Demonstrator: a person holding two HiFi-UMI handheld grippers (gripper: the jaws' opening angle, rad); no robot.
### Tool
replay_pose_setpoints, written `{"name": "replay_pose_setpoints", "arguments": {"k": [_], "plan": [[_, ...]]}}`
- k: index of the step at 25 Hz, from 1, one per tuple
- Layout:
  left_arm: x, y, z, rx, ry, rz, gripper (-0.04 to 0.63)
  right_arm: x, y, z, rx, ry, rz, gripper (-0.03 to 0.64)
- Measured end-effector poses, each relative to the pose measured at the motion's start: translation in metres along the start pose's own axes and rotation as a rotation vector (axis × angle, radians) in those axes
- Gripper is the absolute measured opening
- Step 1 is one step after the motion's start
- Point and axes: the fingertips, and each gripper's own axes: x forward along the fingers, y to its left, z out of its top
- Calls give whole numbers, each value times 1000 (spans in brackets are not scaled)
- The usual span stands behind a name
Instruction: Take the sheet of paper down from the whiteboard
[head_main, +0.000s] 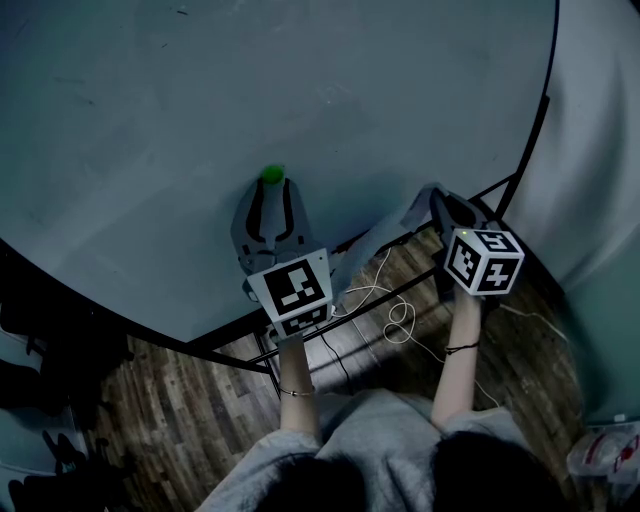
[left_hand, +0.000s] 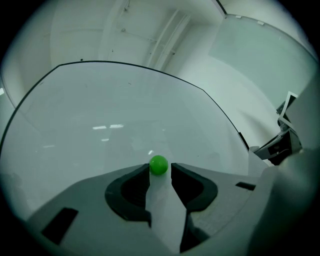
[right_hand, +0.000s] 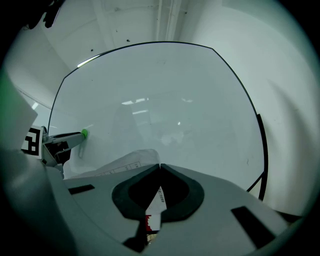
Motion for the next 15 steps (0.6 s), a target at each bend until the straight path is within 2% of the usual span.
{"name": "replay_pose_setpoints", "arguments": {"k": [6,15], "plan": [[-9,5,-6,-38,13,-20,118,-3,19,2,-28,-13,36,-2],[-24,-8,-31,-112,82,-95,110,-10,37,-2,-60,-16,91,-2]]}}
